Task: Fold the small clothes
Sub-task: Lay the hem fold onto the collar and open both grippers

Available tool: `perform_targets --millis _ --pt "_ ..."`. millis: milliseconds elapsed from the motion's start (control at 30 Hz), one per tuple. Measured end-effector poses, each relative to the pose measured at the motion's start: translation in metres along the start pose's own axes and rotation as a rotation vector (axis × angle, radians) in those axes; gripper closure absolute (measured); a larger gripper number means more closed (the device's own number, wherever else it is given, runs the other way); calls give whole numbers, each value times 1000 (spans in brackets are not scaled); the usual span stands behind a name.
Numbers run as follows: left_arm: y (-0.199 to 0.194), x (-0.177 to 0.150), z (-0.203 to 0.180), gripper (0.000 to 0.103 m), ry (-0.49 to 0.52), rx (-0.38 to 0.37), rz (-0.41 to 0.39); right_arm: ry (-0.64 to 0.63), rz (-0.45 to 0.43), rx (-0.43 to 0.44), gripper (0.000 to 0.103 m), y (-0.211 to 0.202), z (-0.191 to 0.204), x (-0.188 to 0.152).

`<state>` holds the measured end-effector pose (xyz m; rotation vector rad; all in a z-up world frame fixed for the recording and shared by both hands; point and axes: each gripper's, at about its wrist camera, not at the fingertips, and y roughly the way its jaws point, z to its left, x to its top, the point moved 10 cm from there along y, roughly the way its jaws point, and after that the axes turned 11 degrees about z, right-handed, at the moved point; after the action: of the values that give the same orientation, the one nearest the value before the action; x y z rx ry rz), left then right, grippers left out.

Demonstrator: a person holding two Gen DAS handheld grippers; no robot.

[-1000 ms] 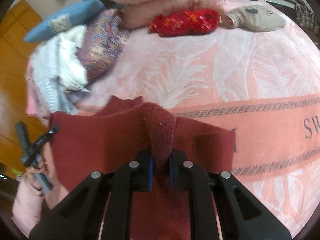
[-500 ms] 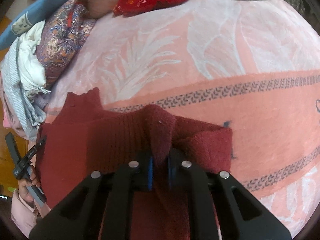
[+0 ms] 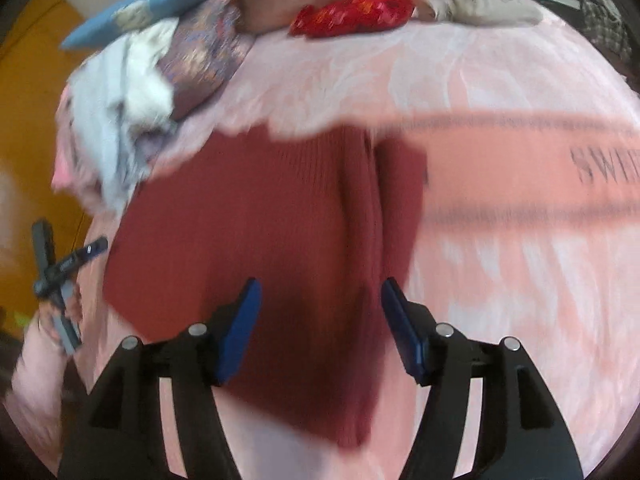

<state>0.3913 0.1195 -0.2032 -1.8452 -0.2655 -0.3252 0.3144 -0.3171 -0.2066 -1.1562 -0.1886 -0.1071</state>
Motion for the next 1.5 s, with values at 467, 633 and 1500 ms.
perform_targets --millis 467,633,1500 --pt "22 -71 6 41 -53 31 78 6 97 30 78 39 12 -59" --pt "22 -75 3 79 -42 35 115 11 85 64 95 25 14 -61" --pt "27 -88 -2 15 -45 44 221 81 112 10 31 33 -3 -68"
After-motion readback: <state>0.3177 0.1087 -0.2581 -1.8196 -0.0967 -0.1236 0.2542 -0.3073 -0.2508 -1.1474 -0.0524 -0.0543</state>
